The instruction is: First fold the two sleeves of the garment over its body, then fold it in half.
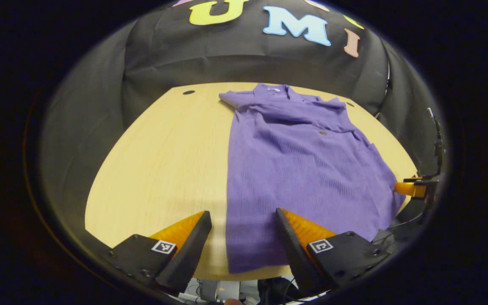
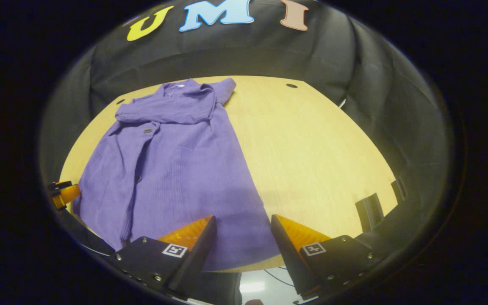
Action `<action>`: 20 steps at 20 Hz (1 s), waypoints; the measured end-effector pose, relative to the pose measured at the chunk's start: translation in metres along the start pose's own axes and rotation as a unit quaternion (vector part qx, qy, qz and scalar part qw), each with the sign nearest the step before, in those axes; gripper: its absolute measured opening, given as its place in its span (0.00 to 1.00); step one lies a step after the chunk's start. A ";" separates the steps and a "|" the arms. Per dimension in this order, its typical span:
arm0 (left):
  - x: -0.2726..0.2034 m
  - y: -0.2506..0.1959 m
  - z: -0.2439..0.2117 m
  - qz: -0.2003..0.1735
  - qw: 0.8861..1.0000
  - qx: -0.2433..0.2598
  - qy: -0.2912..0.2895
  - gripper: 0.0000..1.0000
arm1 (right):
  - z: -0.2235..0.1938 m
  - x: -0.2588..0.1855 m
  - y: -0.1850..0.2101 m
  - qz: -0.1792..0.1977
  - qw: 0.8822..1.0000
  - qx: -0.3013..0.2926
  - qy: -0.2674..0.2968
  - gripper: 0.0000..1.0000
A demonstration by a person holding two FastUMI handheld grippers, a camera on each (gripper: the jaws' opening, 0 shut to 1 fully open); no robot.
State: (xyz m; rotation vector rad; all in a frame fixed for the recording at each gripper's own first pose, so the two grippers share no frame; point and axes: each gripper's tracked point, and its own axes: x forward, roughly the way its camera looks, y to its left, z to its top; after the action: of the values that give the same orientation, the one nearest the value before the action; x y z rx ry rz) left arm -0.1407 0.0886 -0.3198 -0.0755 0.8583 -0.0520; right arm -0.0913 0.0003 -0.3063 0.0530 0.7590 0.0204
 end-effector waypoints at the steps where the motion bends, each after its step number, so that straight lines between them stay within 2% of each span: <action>1: 0.000 0.000 -0.002 -0.002 1.000 -0.001 0.002 0.95 | -0.002 0.000 0.000 0.000 1.000 0.005 0.003 0.83; 2: 0.001 -0.001 -0.003 -0.004 1.000 -0.002 0.002 0.98 | -0.005 0.001 -0.001 -0.001 1.000 0.009 0.005 0.82; 3: 0.001 -0.002 -0.004 -0.006 1.000 -0.003 0.003 0.95 | -0.006 0.002 0.000 -0.001 1.000 0.011 0.008 0.83; 4: 0.001 -0.001 -0.007 -0.008 1.000 -0.002 0.003 0.98 | -0.009 0.002 0.001 0.000 1.000 0.011 0.009 0.83; 5: 0.001 -0.001 -0.009 -0.008 1.000 0.001 0.002 0.95 | -0.010 0.002 0.003 0.001 1.000 0.010 0.010 0.83; 6: 0.000 -0.002 -0.013 -0.007 1.000 0.004 0.000 1.00 | -0.011 0.003 0.005 0.002 1.000 0.006 0.010 0.83; 9: -0.002 -0.007 -0.021 -0.007 1.000 0.011 -0.002 0.95 | -0.015 0.004 0.011 0.007 1.000 -0.002 0.013 0.82; 10: -0.004 -0.009 -0.024 -0.005 1.000 0.015 -0.004 0.95 | -0.019 0.005 0.013 0.009 1.000 -0.006 0.019 0.83; 11: -0.004 -0.009 -0.025 -0.003 1.000 0.019 -0.008 0.95 | -0.021 0.004 0.014 0.011 1.000 -0.009 0.021 0.92; 12: -0.003 -0.010 -0.026 0.000 1.000 0.022 -0.009 0.99 | -0.020 0.005 0.014 0.011 1.000 -0.009 0.016 0.93; 13: -0.003 -0.010 -0.026 0.002 1.000 0.022 -0.009 0.95 | -0.021 0.006 0.015 0.014 1.000 -0.006 0.018 0.94; 15: -0.002 -0.012 -0.026 0.001 1.000 0.021 -0.008 0.99 | -0.024 0.007 0.015 0.022 0.999 0.016 0.023 0.95; 18: 0.000 -0.023 -0.026 -0.009 0.999 0.031 -0.010 0.85 | -0.025 0.006 0.019 0.026 0.999 0.012 0.025 0.95; 20: 0.002 -0.031 -0.026 -0.013 0.999 0.037 -0.011 0.65 | -0.024 0.006 0.028 0.033 0.999 0.000 0.023 0.88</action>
State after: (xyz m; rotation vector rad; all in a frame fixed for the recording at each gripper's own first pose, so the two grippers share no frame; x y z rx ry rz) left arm -0.1593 0.0568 -0.3355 -0.0173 0.8320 -0.1078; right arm -0.1032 0.0293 -0.3260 0.0783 0.8037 0.0842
